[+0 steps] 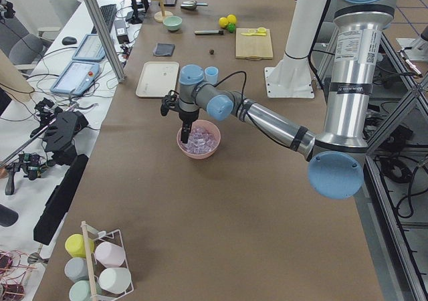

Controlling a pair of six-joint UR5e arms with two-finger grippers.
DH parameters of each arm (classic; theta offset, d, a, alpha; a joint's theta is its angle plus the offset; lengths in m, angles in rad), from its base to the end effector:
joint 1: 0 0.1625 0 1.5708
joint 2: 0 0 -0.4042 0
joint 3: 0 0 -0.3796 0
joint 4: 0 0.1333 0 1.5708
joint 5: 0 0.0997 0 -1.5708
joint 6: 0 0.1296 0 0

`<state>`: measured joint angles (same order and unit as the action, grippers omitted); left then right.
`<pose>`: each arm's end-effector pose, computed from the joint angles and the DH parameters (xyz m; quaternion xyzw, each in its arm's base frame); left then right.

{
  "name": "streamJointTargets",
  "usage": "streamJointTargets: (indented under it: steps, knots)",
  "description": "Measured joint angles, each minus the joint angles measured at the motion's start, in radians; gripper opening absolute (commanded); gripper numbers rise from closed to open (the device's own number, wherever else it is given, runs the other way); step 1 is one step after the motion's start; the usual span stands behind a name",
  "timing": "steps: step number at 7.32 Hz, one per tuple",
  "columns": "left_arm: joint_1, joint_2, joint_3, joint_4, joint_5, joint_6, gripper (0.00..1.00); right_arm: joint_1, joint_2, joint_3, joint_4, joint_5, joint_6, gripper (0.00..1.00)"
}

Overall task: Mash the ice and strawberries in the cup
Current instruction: 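Reach the left gripper down into the pink bowl and grasp an ice cube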

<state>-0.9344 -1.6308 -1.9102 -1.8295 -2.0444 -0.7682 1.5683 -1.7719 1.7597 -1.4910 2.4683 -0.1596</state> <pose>0.2514 -0.4650 0.4486 0.0964 0.3724 0.0151 0.9229 0.0310 -0.4038 0.6371 0.0644 -0.4299 -0.0875 0.8963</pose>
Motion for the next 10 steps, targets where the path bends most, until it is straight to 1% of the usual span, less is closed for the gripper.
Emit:
streamJointTargets:
  steps: [2,4,5,7,10]
  knots:
    - [0.066,0.005,0.021,-0.039,0.055,-0.018,0.84,0.0,-0.001,-0.002,0.0,0.0,0.0,1.0]
    - [0.085,0.021,0.053,-0.095,0.066,-0.005,0.78,0.0,-0.003,-0.003,0.0,0.001,0.001,1.0]
    - [0.088,0.03,0.071,-0.128,0.067,0.007,0.62,0.0,-0.004,-0.002,0.0,0.002,0.001,1.0]
    - [0.089,0.035,0.082,-0.15,0.068,0.014,0.0,0.0,-0.008,0.0,0.0,0.003,0.002,1.0]
    - [0.087,0.035,0.069,-0.148,0.063,0.008,0.0,0.0,-0.009,0.003,0.0,0.007,0.002,1.0]
